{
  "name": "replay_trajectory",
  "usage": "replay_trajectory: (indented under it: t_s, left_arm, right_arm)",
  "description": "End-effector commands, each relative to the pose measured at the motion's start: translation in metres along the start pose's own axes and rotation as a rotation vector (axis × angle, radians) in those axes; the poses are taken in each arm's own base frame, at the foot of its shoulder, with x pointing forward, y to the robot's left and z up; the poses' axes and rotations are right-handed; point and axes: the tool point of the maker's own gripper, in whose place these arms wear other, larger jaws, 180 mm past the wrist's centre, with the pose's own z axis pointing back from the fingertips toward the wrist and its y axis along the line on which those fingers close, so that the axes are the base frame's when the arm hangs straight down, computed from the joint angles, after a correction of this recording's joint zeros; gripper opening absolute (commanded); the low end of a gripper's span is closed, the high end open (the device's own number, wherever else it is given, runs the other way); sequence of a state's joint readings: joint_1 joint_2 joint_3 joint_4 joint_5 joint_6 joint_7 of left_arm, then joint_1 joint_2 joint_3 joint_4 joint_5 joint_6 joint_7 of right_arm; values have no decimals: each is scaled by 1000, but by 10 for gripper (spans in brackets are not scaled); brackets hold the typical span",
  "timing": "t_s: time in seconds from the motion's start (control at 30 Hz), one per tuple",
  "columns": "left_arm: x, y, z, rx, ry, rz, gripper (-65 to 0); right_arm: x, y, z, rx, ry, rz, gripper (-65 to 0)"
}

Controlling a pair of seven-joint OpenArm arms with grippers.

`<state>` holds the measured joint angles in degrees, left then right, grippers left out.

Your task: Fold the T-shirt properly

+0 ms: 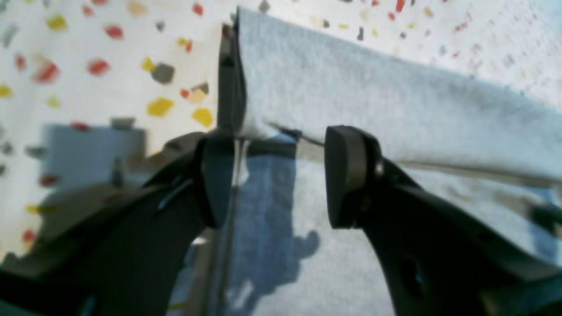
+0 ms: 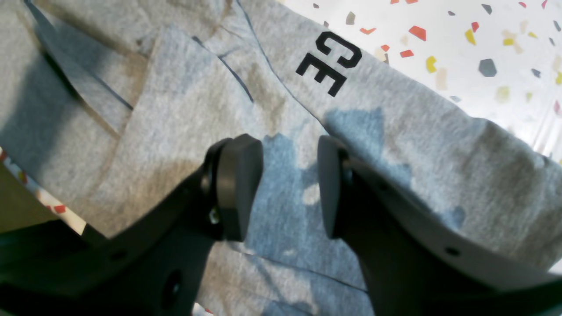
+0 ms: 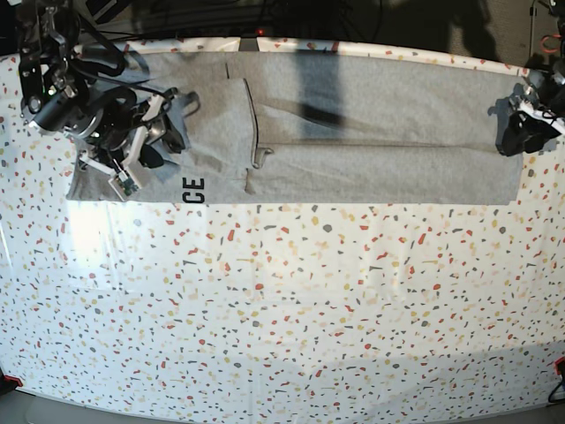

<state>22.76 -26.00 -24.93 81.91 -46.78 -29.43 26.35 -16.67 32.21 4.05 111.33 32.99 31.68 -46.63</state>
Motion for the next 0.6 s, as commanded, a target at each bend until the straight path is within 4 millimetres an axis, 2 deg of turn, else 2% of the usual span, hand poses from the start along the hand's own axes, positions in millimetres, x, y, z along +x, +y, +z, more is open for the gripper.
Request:
replay_trajectory:
  t_s: [0.0,0.07,0.2,0.47,0.57]
  left_arm:
    - [15,6,-1,4,-44,2,-328]
    - [11,10,-7,-10,-43,28,-328]
    - [6,2,-17,-111,-34,73,-328]
    - [-7,-5,-28,-134,0,107,-329]
    - [-10,-8,-29,-137,1,116,-369]
  right_arm:
    - [8,-4,4,-11,-24,9,-393]
    - [6,-4,4,-11,-14,9,-393]
    - [6,-4,4,-11,-12,10,-393]
    - [6,-4,4,-10,-12,10,-393]
    - [6,-4,4,-11,-11,10,-393]
